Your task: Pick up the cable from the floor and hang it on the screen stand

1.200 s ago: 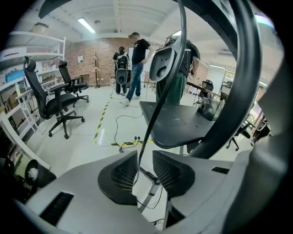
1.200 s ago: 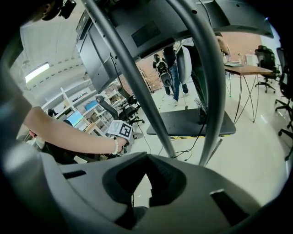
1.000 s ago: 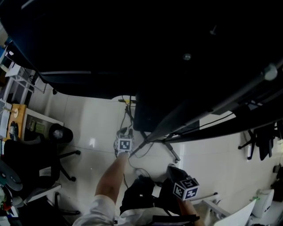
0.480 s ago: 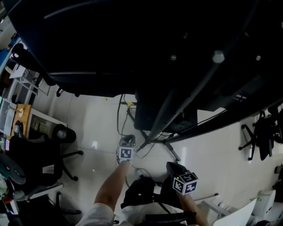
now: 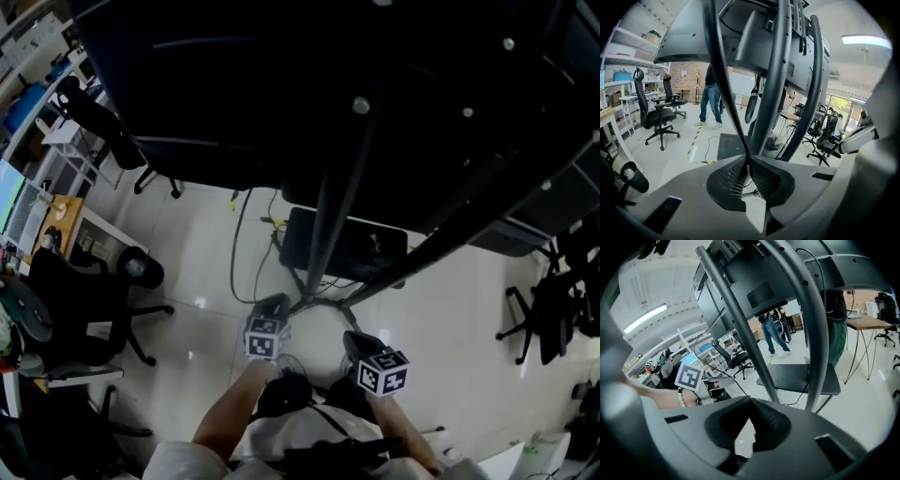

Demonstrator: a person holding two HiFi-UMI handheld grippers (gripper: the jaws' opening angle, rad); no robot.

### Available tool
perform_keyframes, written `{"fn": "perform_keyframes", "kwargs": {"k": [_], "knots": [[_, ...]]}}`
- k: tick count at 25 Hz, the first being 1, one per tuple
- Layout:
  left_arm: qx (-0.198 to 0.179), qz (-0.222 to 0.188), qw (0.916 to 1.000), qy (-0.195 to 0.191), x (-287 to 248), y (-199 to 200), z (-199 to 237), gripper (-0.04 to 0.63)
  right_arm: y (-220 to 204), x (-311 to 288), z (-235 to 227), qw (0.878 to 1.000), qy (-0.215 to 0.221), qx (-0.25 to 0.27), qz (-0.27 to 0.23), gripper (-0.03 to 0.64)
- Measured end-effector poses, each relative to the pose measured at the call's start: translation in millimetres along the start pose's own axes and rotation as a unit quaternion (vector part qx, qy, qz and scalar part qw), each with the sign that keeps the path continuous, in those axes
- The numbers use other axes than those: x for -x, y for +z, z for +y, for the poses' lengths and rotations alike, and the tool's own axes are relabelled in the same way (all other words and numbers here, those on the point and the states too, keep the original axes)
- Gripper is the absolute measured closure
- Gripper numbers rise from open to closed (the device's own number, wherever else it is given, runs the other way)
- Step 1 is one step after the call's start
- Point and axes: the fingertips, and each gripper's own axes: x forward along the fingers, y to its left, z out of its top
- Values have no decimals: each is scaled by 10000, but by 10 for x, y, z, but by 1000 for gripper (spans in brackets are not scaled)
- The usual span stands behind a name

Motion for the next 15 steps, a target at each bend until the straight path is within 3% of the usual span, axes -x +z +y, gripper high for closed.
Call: {"fn": "perform_keyframes", "kwargs": {"k": [7, 15], "knots": [[130, -506, 9986, -28, 505, 460, -520, 577, 52, 198, -139, 9999, 86, 86, -107, 615], [-90, -1198, 9919, -419, 1015, 1254, -1217, 577, 178, 479, -407, 9995, 89, 132, -290, 615]]}}
